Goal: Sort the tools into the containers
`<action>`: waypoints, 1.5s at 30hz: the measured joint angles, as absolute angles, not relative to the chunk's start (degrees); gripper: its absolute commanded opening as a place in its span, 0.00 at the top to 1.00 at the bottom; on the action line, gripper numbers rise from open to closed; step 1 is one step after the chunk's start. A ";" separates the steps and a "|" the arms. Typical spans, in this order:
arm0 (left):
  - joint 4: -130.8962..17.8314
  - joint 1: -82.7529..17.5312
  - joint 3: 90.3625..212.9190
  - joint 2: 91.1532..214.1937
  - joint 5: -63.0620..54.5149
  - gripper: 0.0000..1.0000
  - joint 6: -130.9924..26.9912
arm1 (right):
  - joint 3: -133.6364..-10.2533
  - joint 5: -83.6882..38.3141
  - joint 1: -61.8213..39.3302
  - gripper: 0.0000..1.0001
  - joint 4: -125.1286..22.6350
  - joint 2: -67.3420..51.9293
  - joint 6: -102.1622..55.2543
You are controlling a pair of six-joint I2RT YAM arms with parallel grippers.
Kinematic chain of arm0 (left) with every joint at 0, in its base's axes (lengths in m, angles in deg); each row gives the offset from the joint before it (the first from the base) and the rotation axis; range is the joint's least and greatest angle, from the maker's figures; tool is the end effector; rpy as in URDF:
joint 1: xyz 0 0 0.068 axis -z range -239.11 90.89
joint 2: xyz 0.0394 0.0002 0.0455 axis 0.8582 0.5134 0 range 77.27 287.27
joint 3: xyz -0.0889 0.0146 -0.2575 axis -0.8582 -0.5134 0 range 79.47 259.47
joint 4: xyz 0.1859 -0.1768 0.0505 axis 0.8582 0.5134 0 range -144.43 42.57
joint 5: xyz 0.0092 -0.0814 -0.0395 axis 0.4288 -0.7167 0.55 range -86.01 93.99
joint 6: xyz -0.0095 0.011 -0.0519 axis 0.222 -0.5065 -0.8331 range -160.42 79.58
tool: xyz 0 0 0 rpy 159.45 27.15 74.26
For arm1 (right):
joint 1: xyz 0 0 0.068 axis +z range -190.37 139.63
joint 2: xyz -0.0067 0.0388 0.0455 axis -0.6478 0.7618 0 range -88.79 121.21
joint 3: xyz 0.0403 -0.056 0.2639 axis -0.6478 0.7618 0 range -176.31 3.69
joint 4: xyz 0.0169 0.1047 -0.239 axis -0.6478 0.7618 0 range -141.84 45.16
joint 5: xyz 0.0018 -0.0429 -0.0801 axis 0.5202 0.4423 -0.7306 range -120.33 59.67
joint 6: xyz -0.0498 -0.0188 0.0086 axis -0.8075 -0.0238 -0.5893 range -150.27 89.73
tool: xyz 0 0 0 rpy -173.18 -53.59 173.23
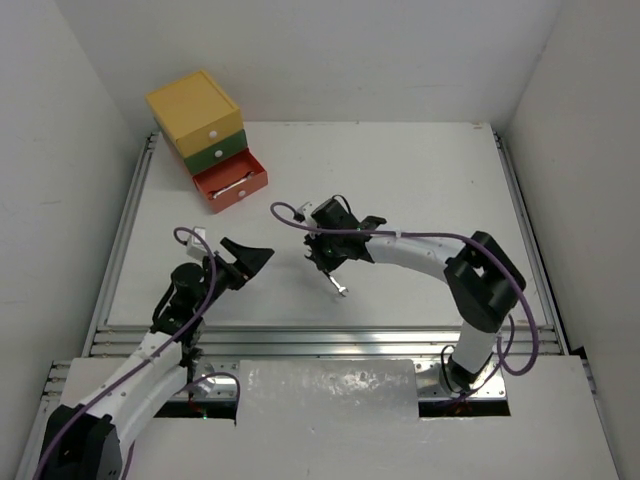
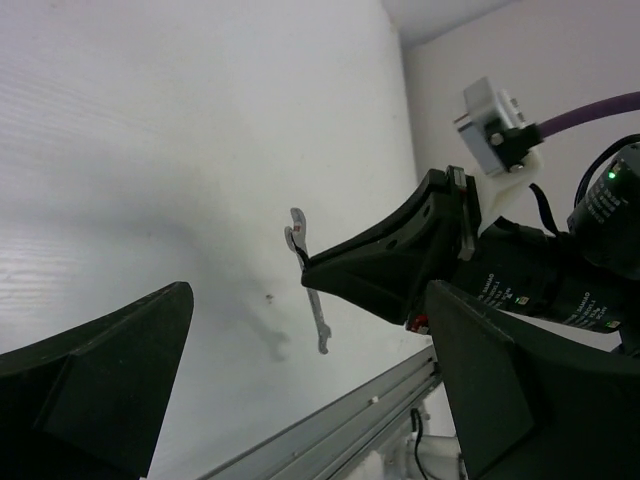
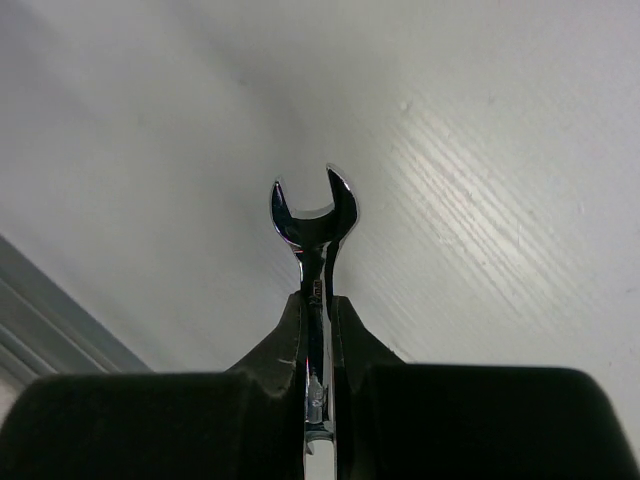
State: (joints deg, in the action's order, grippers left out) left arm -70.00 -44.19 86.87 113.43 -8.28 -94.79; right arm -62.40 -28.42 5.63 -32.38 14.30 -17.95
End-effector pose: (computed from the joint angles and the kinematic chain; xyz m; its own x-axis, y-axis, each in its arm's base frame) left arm 0.1492 -0.0476 0.1792 -0.4955 -0.6899 -0.5278 0.0838 0.5668 -0.8196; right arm 0.2576 0.2686 0.1797 -0.7218 -0.4405 -0.5339 -0.5914 0.7932 0.1452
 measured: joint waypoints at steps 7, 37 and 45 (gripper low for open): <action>-86.50 -37.61 85.34 122.76 -8.15 0.10 -98.27 | -58.15 -23.67 5.78 1.00 -40.51 6.91 -14.83; -99.18 -30.88 92.05 140.62 -3.21 0.88 -101.30 | -59.16 -18.58 8.53 1.00 -44.27 1.19 -8.93; -90.63 -30.79 98.63 140.75 -0.81 1.00 -94.99 | -59.20 -18.19 7.92 0.01 -45.91 0.60 -7.48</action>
